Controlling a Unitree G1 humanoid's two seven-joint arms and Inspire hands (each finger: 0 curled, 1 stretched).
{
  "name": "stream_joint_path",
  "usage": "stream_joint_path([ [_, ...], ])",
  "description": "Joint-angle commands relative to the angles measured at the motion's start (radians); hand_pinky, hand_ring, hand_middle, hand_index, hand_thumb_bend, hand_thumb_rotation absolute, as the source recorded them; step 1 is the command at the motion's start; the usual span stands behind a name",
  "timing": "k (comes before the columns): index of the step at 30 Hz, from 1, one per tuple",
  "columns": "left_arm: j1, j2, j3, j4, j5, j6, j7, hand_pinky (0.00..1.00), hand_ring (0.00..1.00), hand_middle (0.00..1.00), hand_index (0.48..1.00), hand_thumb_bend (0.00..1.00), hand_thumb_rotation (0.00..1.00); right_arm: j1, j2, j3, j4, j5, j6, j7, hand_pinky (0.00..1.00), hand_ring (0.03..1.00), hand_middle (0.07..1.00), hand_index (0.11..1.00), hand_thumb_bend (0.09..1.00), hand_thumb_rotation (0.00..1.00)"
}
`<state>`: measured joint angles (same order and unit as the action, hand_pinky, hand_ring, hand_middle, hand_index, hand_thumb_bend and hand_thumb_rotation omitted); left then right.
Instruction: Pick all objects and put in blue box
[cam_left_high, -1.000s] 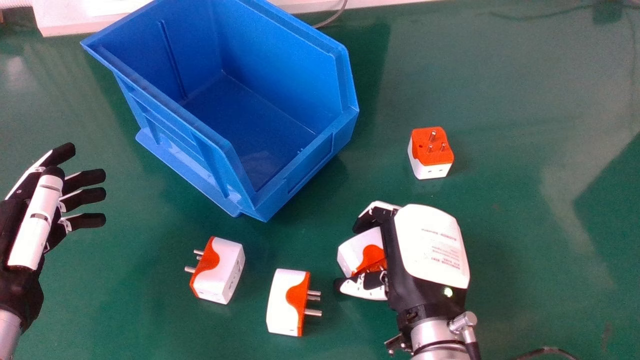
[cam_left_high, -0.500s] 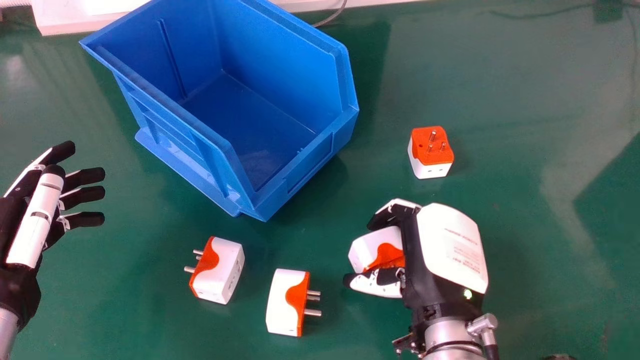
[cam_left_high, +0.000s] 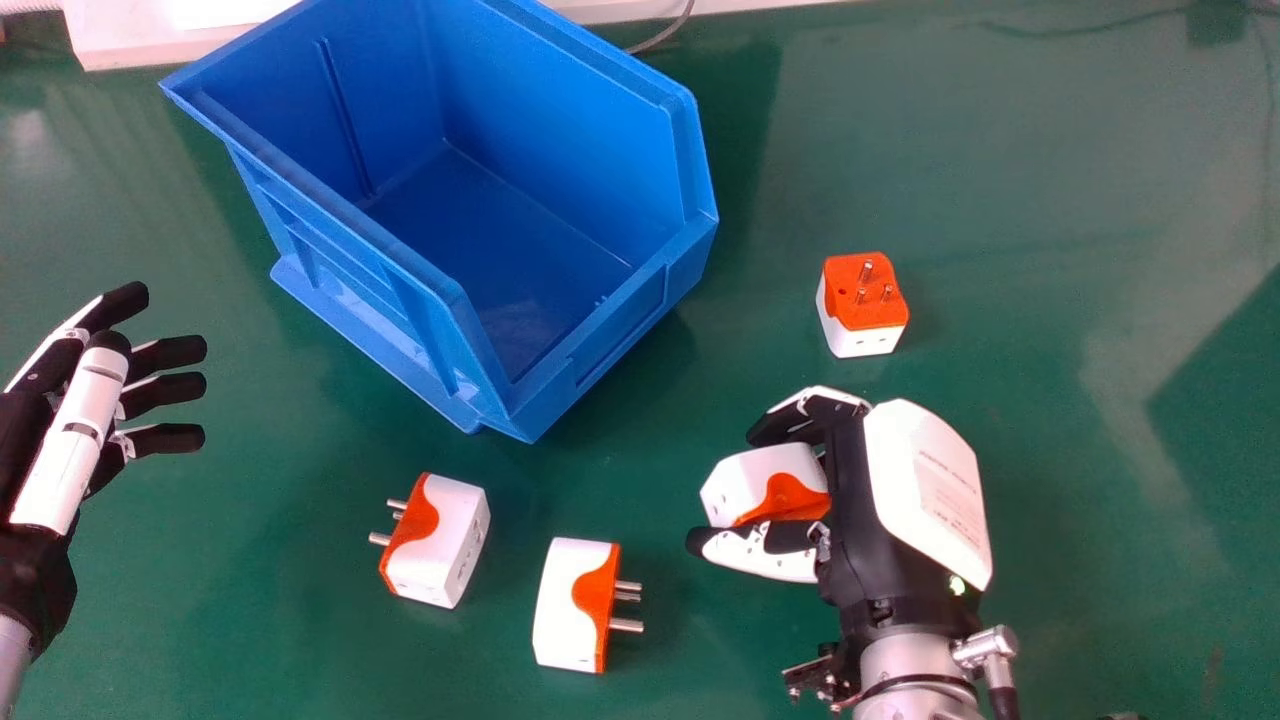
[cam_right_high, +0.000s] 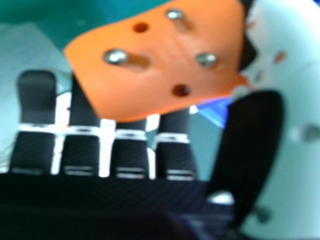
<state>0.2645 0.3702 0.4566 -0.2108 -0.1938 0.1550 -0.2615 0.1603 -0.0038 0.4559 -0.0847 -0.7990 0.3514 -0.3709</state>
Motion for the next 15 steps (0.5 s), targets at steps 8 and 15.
stream_joint_path([
  [8,-0.008,0.011,0.003,-0.019,0.008,0.004,0.014,0.65,0.75,0.77,0.884,0.11,0.81,0.000,-0.009,0.006,-0.084,-0.037,-0.014,-0.010,0.32,0.437,0.540,0.552,0.487,0.00],
  [15,-0.013,0.002,-0.005,-0.012,0.016,-0.002,0.024,0.65,0.75,0.77,0.881,0.10,0.79,-0.036,-0.027,-0.003,-0.118,-0.059,-0.024,0.010,0.32,0.435,0.541,0.554,0.486,0.00],
])
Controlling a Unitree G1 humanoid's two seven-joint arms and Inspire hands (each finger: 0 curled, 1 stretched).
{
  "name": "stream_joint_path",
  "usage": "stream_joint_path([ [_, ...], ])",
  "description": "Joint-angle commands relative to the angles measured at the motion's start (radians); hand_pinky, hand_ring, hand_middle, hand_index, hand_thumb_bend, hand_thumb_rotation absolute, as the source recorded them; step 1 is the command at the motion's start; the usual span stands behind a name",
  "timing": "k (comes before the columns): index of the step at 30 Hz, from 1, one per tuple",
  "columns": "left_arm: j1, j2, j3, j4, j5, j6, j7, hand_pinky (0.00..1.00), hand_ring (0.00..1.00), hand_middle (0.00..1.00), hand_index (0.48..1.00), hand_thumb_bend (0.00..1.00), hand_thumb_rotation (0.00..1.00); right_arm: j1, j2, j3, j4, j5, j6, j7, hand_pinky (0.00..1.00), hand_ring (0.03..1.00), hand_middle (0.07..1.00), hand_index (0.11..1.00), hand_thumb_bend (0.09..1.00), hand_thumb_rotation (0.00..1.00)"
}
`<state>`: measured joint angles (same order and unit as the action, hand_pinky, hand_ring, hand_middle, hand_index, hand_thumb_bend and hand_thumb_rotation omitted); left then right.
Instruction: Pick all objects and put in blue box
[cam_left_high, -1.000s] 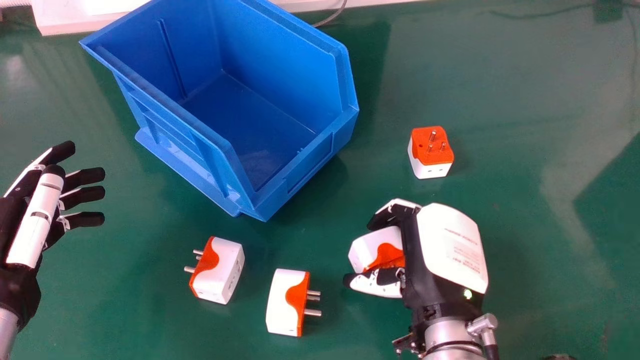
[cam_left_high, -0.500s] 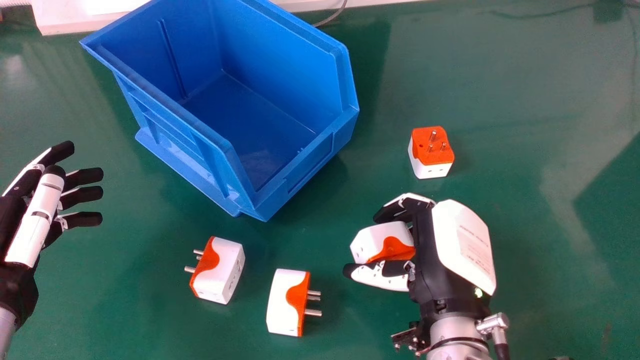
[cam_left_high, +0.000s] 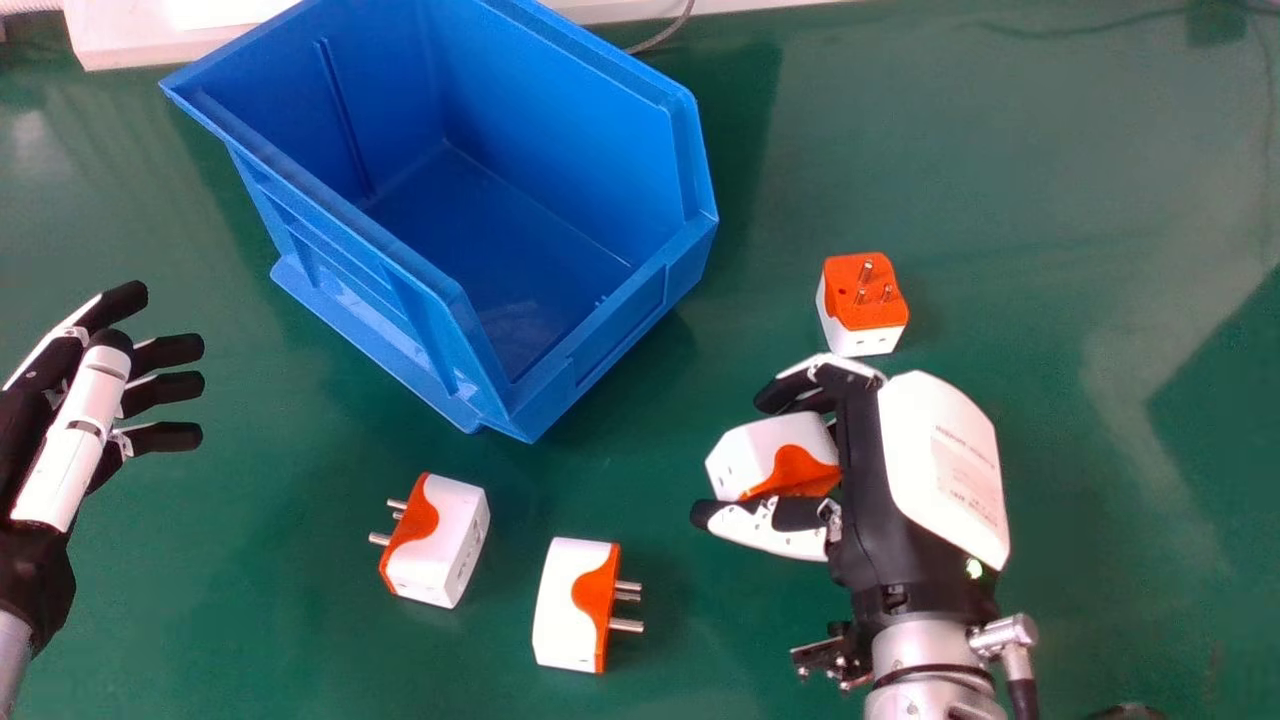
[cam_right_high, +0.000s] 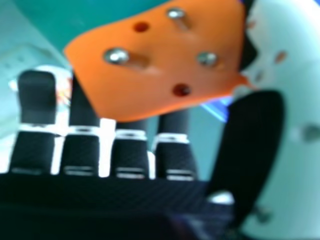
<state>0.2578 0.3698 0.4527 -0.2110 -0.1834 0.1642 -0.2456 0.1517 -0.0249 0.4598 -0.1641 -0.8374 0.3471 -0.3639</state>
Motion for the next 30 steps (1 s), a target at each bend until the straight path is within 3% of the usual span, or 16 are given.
stream_joint_path([
  [1,-0.006,0.001,-0.003,-0.012,0.007,-0.013,0.010,0.65,0.75,0.77,0.881,0.10,0.79,-0.038,-0.009,-0.009,-0.042,-0.022,-0.022,0.006,0.32,0.435,0.541,0.554,0.486,0.00],
  [8,-0.005,-0.005,-0.013,-0.026,0.011,-0.010,0.020,0.65,0.74,0.76,0.874,0.10,0.78,-0.159,-0.010,-0.010,-0.043,-0.027,-0.038,0.037,0.33,0.439,0.543,0.532,0.489,0.00],
  [16,0.003,-0.009,-0.015,-0.029,0.012,-0.021,0.021,0.64,0.73,0.76,0.870,0.10,0.78,-0.334,-0.006,-0.024,0.014,-0.007,-0.071,0.068,0.33,0.439,0.542,0.519,0.491,0.00],
  [20,0.008,-0.008,-0.013,-0.028,0.009,-0.025,0.019,0.64,0.73,0.76,0.869,0.10,0.78,-0.422,0.011,-0.026,0.059,0.001,-0.078,0.073,0.33,0.439,0.542,0.515,0.491,0.00],
  [30,0.033,-0.010,-0.009,-0.064,0.006,-0.015,0.020,0.64,0.73,0.76,0.868,0.10,0.77,-0.657,0.030,-0.037,0.248,0.032,-0.127,0.075,0.33,0.441,0.544,0.530,0.488,0.00],
])
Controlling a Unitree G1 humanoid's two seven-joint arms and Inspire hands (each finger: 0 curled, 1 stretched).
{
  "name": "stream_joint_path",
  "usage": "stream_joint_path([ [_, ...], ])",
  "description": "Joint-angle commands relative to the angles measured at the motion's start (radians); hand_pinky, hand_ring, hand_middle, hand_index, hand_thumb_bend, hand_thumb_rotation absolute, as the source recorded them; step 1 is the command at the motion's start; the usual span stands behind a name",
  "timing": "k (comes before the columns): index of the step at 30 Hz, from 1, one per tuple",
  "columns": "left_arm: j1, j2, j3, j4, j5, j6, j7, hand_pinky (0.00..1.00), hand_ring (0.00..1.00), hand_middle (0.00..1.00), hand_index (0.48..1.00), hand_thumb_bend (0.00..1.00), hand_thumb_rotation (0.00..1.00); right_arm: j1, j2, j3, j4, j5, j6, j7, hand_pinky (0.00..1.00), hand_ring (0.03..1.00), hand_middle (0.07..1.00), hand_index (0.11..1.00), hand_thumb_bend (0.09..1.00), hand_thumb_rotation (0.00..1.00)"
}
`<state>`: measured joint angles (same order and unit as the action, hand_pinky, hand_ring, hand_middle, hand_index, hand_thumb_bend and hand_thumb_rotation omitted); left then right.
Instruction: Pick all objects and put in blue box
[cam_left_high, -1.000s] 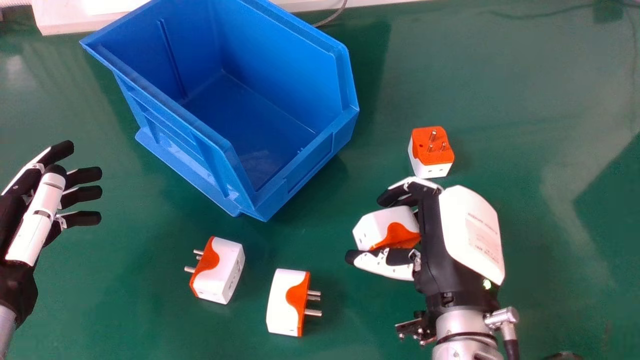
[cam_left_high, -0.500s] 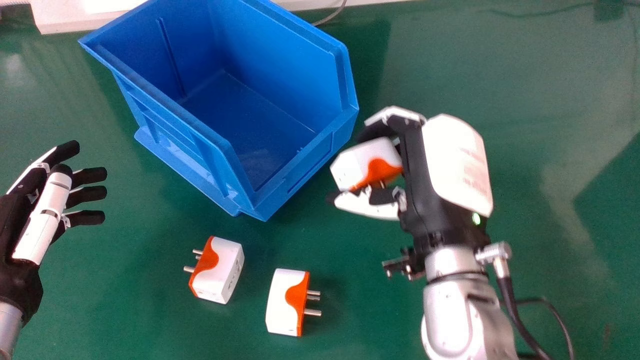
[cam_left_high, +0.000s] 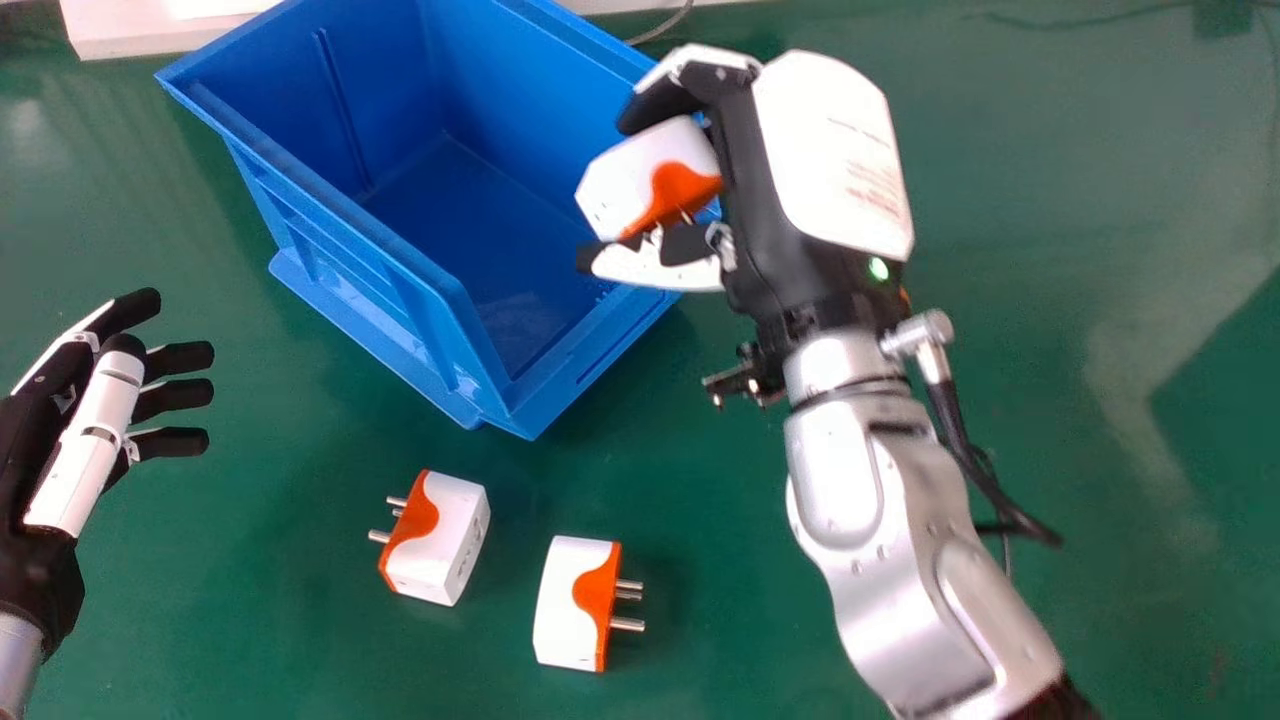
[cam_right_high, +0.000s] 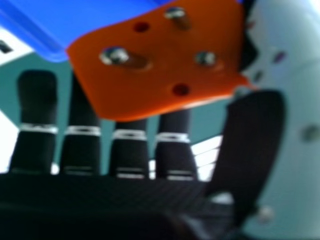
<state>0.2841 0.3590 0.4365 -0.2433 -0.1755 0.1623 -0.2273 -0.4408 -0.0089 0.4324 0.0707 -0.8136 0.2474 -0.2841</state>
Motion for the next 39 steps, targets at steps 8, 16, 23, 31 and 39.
stream_joint_path([
  [8,0.023,-0.004,0.008,-0.051,-0.004,-0.006,0.004,0.64,0.73,0.76,0.868,0.09,0.77,-0.251,0.039,-0.002,0.223,0.042,-0.067,-0.008,0.33,0.439,0.546,0.532,0.488,0.00],
  [16,0.046,-0.014,0.004,-0.092,-0.002,0.006,0.008,0.64,0.73,0.76,0.867,0.10,0.77,-0.416,0.062,0.033,0.440,0.039,-0.074,0.006,0.33,0.438,0.546,0.533,0.488,0.00],
  [23,0.062,-0.024,-0.002,-0.119,0.006,0.009,0.009,0.63,0.73,0.75,0.865,0.10,0.77,-0.512,0.067,0.065,0.580,0.043,-0.113,0.023,0.33,0.440,0.545,0.533,0.490,0.00],
  [31,0.072,-0.028,-0.007,-0.130,0.010,0.004,0.005,0.62,0.73,0.75,0.859,0.10,0.76,-0.591,0.088,0.112,0.741,0.036,-0.164,-0.026,0.33,0.446,0.543,0.514,0.492,0.00],
  [39,0.091,-0.033,-0.003,-0.159,-0.005,0.012,-0.002,0.61,0.72,0.75,0.852,0.10,0.76,-0.630,0.108,0.149,0.838,0.037,-0.206,-0.003,0.34,0.450,0.534,0.494,0.495,0.00],
])
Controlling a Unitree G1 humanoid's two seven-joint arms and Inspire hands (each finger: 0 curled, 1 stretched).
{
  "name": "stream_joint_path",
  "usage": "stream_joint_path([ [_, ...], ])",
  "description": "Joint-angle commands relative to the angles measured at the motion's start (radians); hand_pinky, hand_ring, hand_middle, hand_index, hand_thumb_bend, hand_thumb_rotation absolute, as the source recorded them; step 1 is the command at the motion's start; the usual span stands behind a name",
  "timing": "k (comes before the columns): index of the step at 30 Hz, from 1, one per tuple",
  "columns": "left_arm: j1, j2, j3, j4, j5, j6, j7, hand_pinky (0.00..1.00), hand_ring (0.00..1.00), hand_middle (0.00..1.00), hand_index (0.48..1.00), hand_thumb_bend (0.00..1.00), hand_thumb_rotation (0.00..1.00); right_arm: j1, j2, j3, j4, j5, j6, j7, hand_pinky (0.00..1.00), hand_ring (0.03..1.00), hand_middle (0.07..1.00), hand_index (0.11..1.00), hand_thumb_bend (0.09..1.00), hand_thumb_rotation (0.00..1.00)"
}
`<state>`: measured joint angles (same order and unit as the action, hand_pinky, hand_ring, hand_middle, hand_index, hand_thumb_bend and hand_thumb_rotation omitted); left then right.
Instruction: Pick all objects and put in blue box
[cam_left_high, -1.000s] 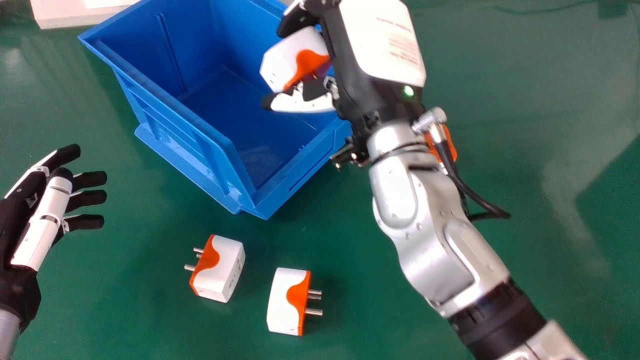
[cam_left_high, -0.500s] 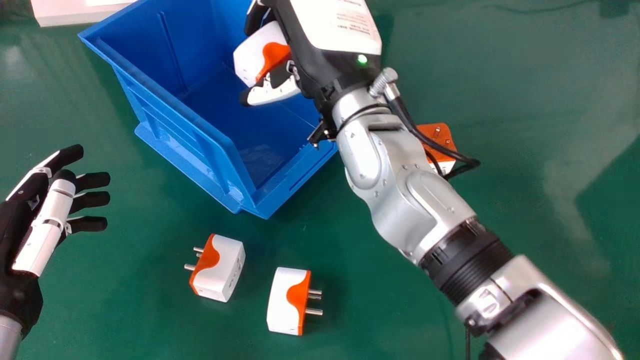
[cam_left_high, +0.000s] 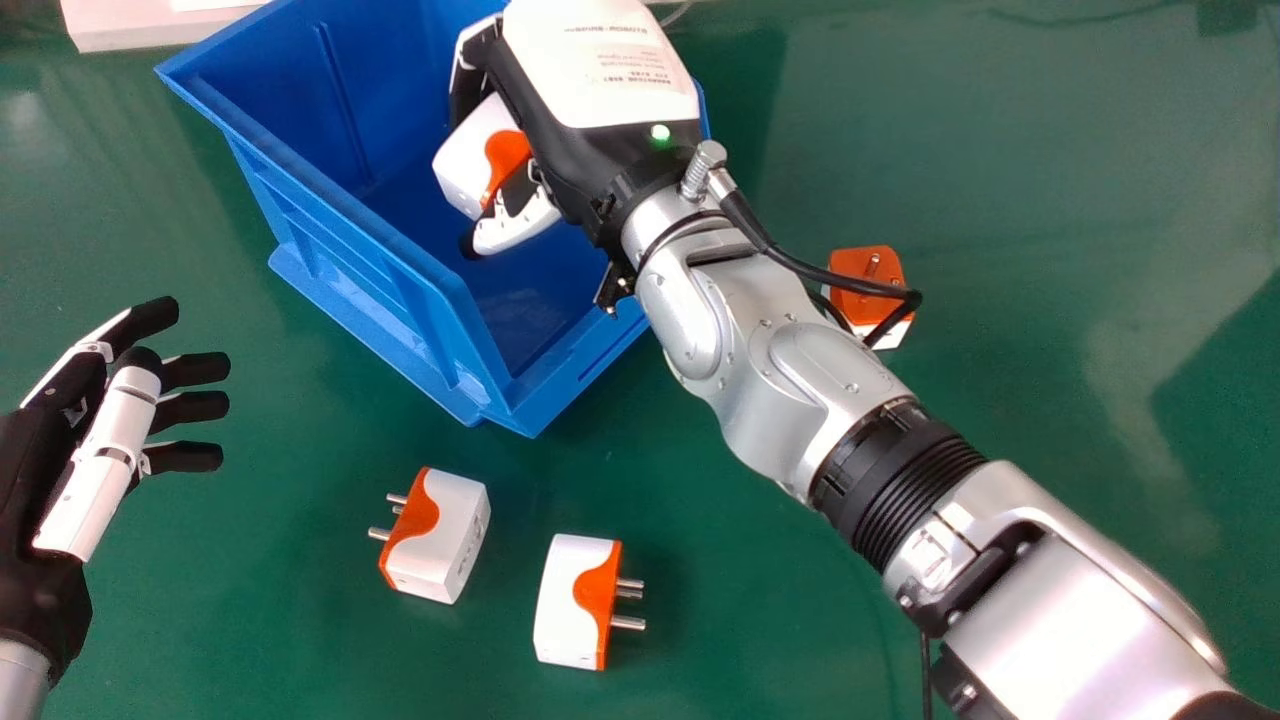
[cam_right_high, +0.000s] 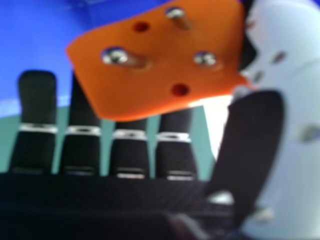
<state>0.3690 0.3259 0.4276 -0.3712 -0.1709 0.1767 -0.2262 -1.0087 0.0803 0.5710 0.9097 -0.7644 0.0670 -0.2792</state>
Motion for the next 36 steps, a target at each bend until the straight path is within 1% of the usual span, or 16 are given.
stream_joint_path([
  [1,0.009,-0.001,0.006,-0.036,-0.012,-0.002,-0.004,0.61,0.72,0.75,0.852,0.10,0.76,-0.066,0.021,0.015,0.007,-0.013,-0.030,-0.009,0.34,0.450,0.534,0.494,0.495,0.00],
  [6,0.019,-0.005,0.008,-0.046,-0.017,-0.001,-0.006,0.60,0.72,0.74,0.849,0.09,0.76,-0.080,0.024,0.031,0.035,-0.013,-0.044,-0.009,0.34,0.444,0.531,0.480,0.496,0.00],
  [12,0.025,-0.010,0.004,-0.055,-0.013,0.006,0.000,0.60,0.72,0.74,0.847,0.09,0.76,-0.089,0.026,0.056,0.107,-0.028,-0.077,-0.045,0.34,0.442,0.529,0.468,0.497,0.00],
  [16,0.028,-0.013,0.003,-0.066,-0.013,0.013,0.001,0.59,0.71,0.74,0.844,0.09,0.76,-0.090,0.028,0.059,0.128,-0.027,-0.065,-0.027,0.34,0.440,0.528,0.458,0.497,0.00],
  [23,0.025,-0.009,0.004,-0.056,-0.010,0.009,-0.003,0.59,0.71,0.74,0.841,0.09,0.77,-0.070,0.008,0.072,0.109,-0.042,-0.043,-0.037,0.34,0.446,0.531,0.464,0.497,0.00],
  [24,0.025,-0.008,0.004,-0.055,-0.009,0.009,-0.003,0.59,0.71,0.74,0.841,0.10,0.77,-0.070,0.003,0.076,0.110,-0.045,-0.048,-0.034,0.36,0.497,0.578,0.470,0.492,0.00],
  [25,0.024,-0.007,0.004,-0.055,-0.009,0.008,-0.003,0.59,0.71,0.74,0.841,0.10,0.77,-0.072,-0.003,0.078,0.112,-0.045,-0.056,-0.030,0.36,0.497,0.578,0.470,0.492,0.00],
  [27,0.024,-0.006,0.005,-0.053,-0.009,0.006,-0.005,0.59,0.71,0.74,0.839,0.10,0.78,-0.072,-0.010,0.081,0.113,-0.042,-0.068,-0.022,0.39,0.616,0.681,0.584,0.464,0.00],
  [28,0.023,-0.006,0.006,-0.051,-0.010,0.005,-0.006,0.59,0.71,0.74,0.839,0.10,0.78,-0.071,-0.012,0.082,0.112,-0.042,-0.072,-0.022,0.39,0.616,0.681,0.584,0.464,0.00],
  [29,0.022,-0.005,0.006,-0.051,-0.009,0.004,-0.006,0.59,0.71,0.74,0.839,0.10,0.79,-0.071,-0.014,0.084,0.111,-0.042,-0.072,-0.022,0.40,0.670,0.728,0.636,0.453,0.00],
  [30,0.021,-0.003,0.006,-0.047,-0.008,0.003,-0.007,0.59,0.71,0.74,0.839,0.10,0.79,-0.071,-0.015,0.088,0.111,-0.045,-0.070,-0.023,0.40,0.670,0.728,0.636,0.453,0.00],
  [31,0.019,-0.002,0.007,-0.043,-0.007,0.001,-0.007,0.59,0.71,0.74,0.838,0.10,0.79,-0.072,-0.015,0.091,0.112,-0.047,-0.069,-0.024,0.41,0.721,0.772,0.681,0.445,0.00],
  [32,0.018,-0.002,0.006,-0.040,-0.006,0.000,-0.008,0.59,0.71,0.74,0.838,0.10,0.79,-0.073,-0.016,0.094,0.112,-0.049,-0.066,-0.026,0.41,0.721,0.772,0.681,0.445,0.00],
  [34,0.016,-0.001,0.006,-0.037,-0.004,-0.002,-0.009,0.59,0.71,0.74,0.838,0.11,0.80,-0.074,-0.016,0.097,0.113,-0.049,-0.064,-0.029,0.57,0.816,0.853,0.767,0.427,0.00],
  [35,0.015,0.000,0.006,-0.036,-0.003,-0.002,-0.009,0.59,0.71,0.74,0.838,0.11,0.80,-0.074,-0.017,0.097,0.113,-0.049,-0.063,-0.030,0.57,0.816,0.853,0.767,0.427,0.00],
  [36,0.013,0.001,0.006,-0.034,-0.002,-0.002,-0.009,0.59,0.71,0.74,0.837,0.11,0.82,-0.074,-0.017,0.097,0.114,-0.049,-0.063,-0.033,0.67,0.879,0.906,0.824,0.417,0.00],
])
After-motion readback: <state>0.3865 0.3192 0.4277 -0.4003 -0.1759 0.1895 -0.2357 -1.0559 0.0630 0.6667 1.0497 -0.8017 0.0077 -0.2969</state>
